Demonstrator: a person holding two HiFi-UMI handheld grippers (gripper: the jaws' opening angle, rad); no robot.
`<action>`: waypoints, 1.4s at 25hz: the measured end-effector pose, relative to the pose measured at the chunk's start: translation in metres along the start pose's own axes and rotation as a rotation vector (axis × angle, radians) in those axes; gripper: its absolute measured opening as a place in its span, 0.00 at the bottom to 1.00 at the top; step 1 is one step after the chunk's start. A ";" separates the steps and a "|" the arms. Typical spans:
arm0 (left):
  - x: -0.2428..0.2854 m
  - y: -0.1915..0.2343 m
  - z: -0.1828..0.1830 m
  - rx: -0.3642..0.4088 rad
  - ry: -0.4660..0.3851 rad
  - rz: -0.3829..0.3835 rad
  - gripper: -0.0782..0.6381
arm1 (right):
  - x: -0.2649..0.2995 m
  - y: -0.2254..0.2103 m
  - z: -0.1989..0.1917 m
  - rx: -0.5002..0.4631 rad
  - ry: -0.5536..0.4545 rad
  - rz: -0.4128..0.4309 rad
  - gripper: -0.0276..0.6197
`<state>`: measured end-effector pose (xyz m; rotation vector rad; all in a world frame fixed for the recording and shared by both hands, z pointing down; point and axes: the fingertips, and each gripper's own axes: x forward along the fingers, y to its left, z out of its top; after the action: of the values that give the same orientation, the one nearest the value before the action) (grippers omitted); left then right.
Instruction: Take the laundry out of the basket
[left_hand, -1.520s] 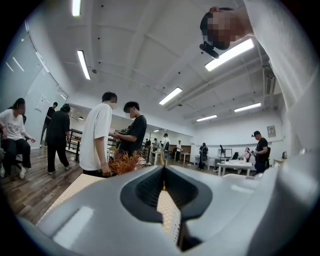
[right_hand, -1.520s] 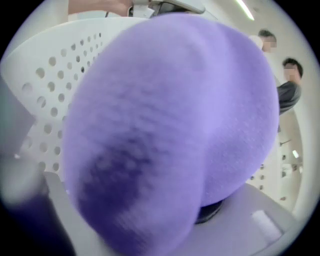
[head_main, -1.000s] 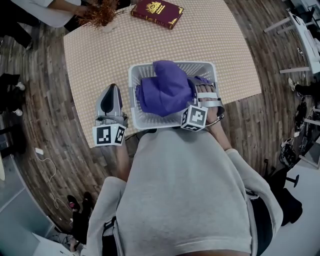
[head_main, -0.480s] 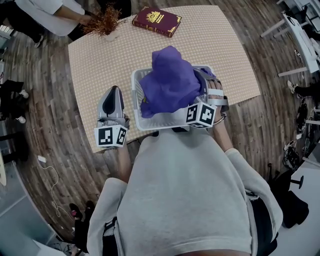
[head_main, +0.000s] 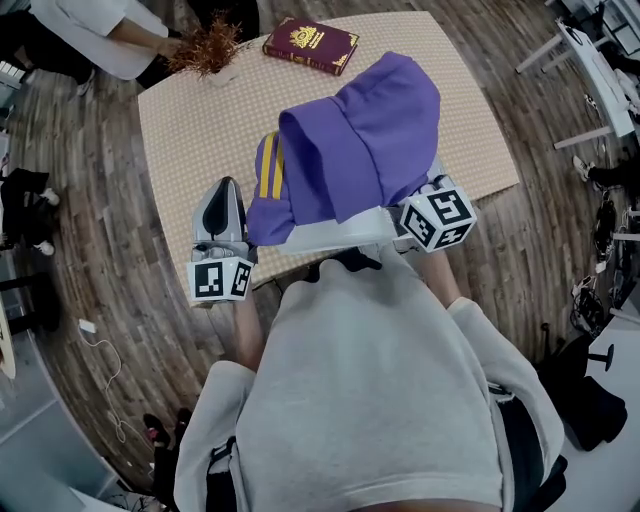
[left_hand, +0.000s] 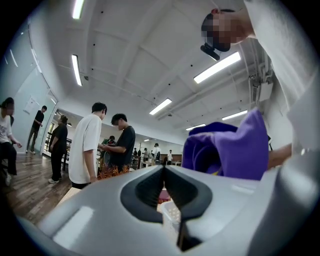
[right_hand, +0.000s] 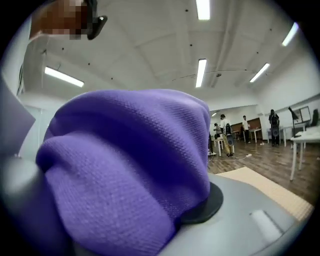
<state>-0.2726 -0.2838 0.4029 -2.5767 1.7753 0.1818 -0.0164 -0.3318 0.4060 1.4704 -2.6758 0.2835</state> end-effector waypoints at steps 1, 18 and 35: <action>-0.002 -0.002 0.003 0.004 -0.005 -0.001 0.12 | -0.003 0.002 0.004 0.032 -0.025 0.015 0.39; -0.115 -0.155 0.013 0.078 0.024 0.078 0.12 | -0.169 -0.002 -0.029 0.097 -0.071 0.145 0.39; -0.204 -0.269 0.034 0.103 0.008 0.074 0.12 | -0.326 0.007 -0.044 0.069 -0.098 0.140 0.39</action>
<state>-0.0966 0.0053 0.3734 -2.4476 1.8330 0.0777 0.1519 -0.0486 0.3979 1.3501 -2.8810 0.3237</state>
